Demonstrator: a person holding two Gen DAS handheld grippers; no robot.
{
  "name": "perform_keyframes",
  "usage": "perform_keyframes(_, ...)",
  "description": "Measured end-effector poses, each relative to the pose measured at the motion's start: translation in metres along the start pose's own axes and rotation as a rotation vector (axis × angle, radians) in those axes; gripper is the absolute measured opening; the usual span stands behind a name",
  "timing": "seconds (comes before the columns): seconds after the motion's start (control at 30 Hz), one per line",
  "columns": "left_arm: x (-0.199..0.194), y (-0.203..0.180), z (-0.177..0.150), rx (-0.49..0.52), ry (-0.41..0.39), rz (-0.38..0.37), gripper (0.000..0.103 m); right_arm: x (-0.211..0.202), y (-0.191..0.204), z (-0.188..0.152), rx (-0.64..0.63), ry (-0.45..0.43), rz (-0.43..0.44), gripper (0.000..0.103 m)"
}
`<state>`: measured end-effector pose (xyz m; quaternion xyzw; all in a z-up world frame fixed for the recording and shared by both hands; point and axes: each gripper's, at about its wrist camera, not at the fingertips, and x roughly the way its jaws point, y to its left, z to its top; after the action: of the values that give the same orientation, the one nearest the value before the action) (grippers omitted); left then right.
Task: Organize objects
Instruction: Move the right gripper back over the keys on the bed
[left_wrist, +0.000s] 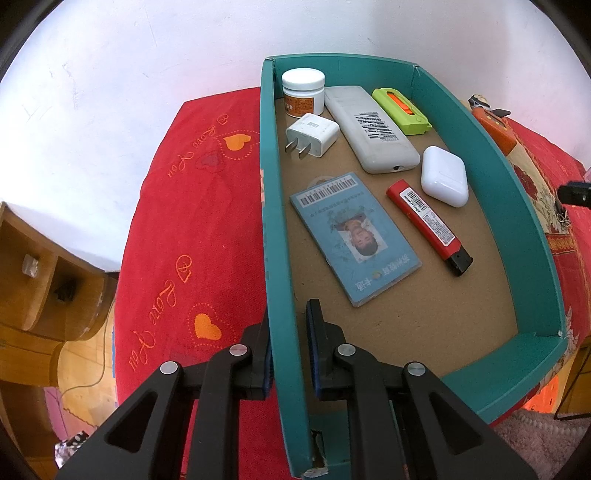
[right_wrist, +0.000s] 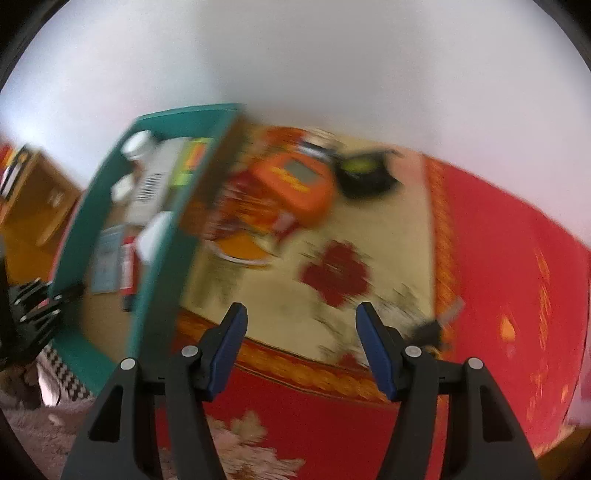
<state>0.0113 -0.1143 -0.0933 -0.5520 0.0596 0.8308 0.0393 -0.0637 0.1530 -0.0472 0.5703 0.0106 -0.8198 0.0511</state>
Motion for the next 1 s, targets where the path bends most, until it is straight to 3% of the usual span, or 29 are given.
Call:
perform_keyframes(0.2,0.0,0.0,0.0,0.0,0.0,-0.001,0.014,0.007,-0.049,-0.016,0.174,0.025,-0.081,0.062)
perform_keyframes(0.43,0.0,0.0,0.0,0.001,0.0,-0.001,0.014,0.017,-0.081,-0.028,0.318,0.045,-0.102,0.062)
perform_keyframes(0.83,0.0,0.0,0.001,0.001,0.0,-0.002,0.014,0.029,-0.088,-0.034,0.404,0.054,-0.061,0.06)
perform_keyframes(1.0,0.0,0.001,0.001,0.004,0.0,-0.003,0.014,0.03,-0.085,-0.037,0.397,0.06,-0.084,0.058)
